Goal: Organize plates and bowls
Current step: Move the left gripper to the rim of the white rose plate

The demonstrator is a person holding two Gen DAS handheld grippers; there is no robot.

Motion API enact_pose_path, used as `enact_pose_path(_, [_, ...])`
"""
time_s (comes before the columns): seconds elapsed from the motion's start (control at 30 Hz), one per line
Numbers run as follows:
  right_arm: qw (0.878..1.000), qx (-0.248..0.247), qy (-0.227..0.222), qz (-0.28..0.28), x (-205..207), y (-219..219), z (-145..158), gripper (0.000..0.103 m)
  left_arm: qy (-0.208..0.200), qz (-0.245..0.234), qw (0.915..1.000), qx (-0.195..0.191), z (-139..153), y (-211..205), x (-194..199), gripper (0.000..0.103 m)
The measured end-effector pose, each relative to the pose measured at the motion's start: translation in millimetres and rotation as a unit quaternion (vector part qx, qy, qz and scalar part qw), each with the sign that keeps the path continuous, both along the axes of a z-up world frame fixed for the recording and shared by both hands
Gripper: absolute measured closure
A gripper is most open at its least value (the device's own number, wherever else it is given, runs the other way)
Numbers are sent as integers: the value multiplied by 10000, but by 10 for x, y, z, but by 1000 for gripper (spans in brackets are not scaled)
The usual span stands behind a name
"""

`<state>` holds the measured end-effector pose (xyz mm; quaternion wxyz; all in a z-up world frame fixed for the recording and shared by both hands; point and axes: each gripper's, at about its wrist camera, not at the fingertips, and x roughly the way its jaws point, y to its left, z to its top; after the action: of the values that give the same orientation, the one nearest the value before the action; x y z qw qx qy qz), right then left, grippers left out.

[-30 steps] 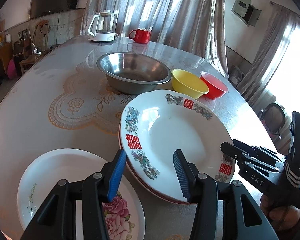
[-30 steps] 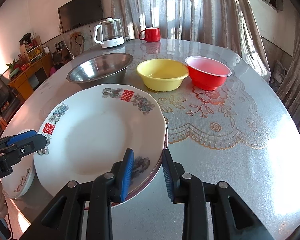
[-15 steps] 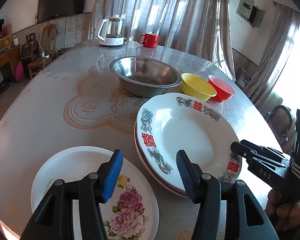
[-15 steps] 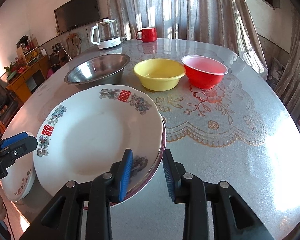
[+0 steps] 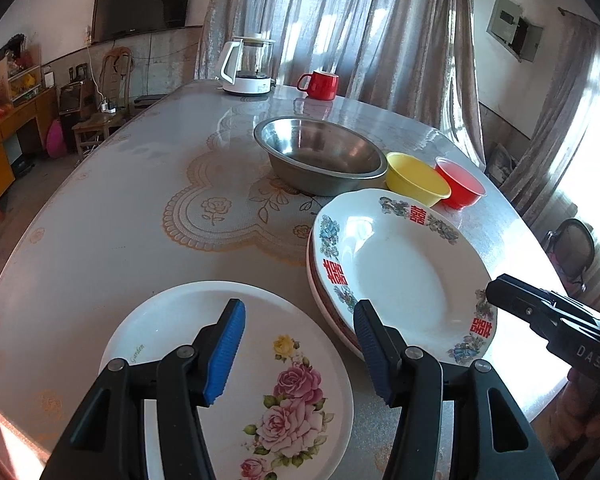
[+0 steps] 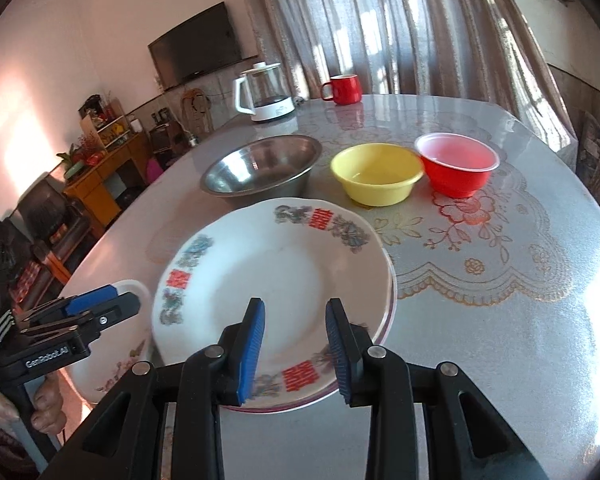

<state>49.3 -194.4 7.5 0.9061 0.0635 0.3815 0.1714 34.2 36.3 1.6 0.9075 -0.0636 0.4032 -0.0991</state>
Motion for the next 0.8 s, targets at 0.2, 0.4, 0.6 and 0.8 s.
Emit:
enact_pose_path(0.2, [9949,296,87,959,-131,365,42,72,0,105,9999,-18,14,97,-15,45])
enact_pose_path(0.4, [9786,424,416,1969,-288,798,-38,72,119,474,9984,-293,-8,433,-19,42])
enact_pose_path(0.6, [9679,380,818,2344,-347,1075,-233,72,59,851,9954,-438,14,848,-117,42])
enact_pose_path(0.8, [9659,262,1070,2345,-308,1178,-395,72,-5,961,9952,-201,-80,1101,-261,44])
